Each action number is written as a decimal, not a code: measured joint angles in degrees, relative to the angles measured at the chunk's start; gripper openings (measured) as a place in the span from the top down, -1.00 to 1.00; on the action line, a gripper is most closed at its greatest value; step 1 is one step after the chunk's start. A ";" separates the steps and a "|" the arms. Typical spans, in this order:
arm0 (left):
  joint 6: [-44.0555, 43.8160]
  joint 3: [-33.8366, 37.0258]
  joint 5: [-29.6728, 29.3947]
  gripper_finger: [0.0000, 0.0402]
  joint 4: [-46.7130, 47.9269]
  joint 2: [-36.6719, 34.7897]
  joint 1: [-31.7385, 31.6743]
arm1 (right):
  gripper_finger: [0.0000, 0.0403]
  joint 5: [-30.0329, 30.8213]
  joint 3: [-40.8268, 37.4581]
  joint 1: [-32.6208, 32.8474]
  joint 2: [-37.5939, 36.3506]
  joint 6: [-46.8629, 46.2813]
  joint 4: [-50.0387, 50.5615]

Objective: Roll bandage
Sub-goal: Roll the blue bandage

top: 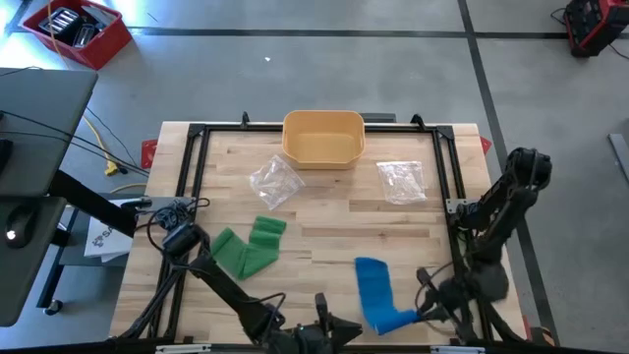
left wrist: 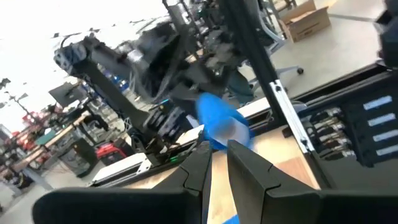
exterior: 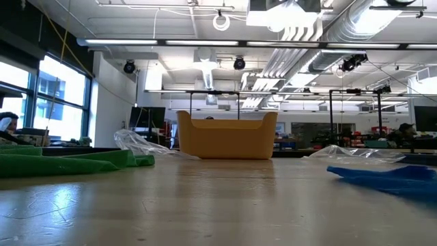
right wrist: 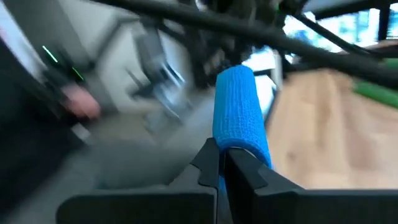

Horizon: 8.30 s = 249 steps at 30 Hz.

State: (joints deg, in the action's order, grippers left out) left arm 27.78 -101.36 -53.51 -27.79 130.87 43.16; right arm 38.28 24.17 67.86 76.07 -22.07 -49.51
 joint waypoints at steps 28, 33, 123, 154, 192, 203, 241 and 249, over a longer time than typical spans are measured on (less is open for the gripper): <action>9.61 -8.85 9.60 0.15 -2.85 3.16 -1.89 | 1.00 -12.95 -3.96 -6.80 -0.16 2.72 -16.45; 13.43 -14.67 3.81 0.24 3.53 5.95 -1.86 | 1.00 -11.47 -3.94 -6.87 -2.26 1.44 -16.36; -21.40 -14.95 -4.93 0.95 11.02 3.46 -4.63 | 0.65 -1.08 -3.81 -6.43 -10.62 10.35 -2.99; -40.98 7.64 11.94 0.97 -24.73 -2.78 -2.89 | 0.20 31.89 31.08 10.91 10.15 33.73 34.97; -44.13 18.99 12.02 0.95 -42.13 -2.71 -1.99 | 0.21 26.26 30.99 -3.60 15.45 43.00 17.08; -43.92 19.08 12.96 0.95 -41.75 -2.71 -1.85 | 0.88 19.27 30.99 -5.14 15.34 40.05 20.37; 15.15 -8.35 2.63 0.27 8.65 -2.78 -5.36 | 1.00 -1.81 -2.12 -5.27 -18.38 18.03 -1.99; 16.88 -8.37 3.61 0.31 6.86 -2.78 -6.68 | 1.00 -1.76 -2.12 -5.27 -18.40 18.01 -1.92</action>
State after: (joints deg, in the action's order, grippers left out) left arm 44.66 -109.73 -49.89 -20.93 128.09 36.48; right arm 36.52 22.04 62.59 57.67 -4.05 -51.43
